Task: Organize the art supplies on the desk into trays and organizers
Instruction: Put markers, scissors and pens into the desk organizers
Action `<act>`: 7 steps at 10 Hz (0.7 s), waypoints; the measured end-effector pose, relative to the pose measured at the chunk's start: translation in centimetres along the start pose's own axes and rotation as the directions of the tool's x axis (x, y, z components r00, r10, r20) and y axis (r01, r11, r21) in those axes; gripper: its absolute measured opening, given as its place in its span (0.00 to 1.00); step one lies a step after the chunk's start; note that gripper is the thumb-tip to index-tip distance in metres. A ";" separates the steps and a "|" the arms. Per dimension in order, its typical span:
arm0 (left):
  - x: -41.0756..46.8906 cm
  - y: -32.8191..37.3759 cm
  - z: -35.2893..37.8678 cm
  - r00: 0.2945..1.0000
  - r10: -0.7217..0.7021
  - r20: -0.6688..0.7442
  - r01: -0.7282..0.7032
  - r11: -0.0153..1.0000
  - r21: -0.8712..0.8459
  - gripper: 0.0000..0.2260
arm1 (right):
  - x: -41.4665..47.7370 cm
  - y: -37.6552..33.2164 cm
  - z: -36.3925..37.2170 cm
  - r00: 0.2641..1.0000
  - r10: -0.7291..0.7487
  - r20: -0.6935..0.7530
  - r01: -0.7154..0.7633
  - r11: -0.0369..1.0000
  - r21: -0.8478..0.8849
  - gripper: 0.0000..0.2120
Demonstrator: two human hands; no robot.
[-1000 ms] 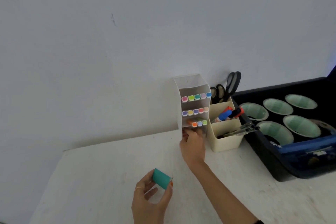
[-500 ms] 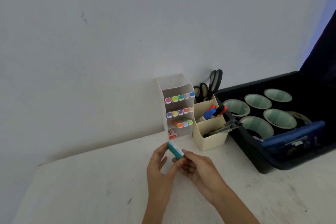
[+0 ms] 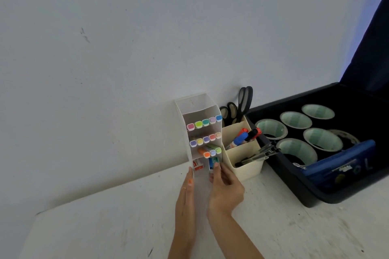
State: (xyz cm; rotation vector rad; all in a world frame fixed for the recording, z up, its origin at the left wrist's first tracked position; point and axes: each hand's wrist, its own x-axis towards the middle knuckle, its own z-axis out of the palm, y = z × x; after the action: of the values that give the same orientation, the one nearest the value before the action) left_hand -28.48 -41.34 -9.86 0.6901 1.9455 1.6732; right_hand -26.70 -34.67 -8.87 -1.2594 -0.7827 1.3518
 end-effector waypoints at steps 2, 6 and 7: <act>2.0 0.3 -0.5 0.983 -0.079 0.164 0.098 0.989 -0.113 0.58 | 1.0 1.7 2.2 0.986 -0.166 0.031 0.168 0.964 -0.204 0.07; 0.7 -0.3 0.0 1.000 0.006 0.021 -0.006 1.000 0.021 0.52 | 4.2 1.2 2.0 0.865 0.035 0.500 0.332 0.708 -0.623 0.15; -0.3 -0.7 0.0 0.999 0.041 -0.026 -0.040 0.998 0.051 0.37 | 3.0 0.5 0.4 0.775 0.028 0.631 0.406 0.743 -0.531 0.14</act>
State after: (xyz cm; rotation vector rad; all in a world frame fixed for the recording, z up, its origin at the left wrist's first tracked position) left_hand -28.30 -41.62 -10.51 0.7336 2.0110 1.6711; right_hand -26.80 -31.87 -10.03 -1.1786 -1.9369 1.3533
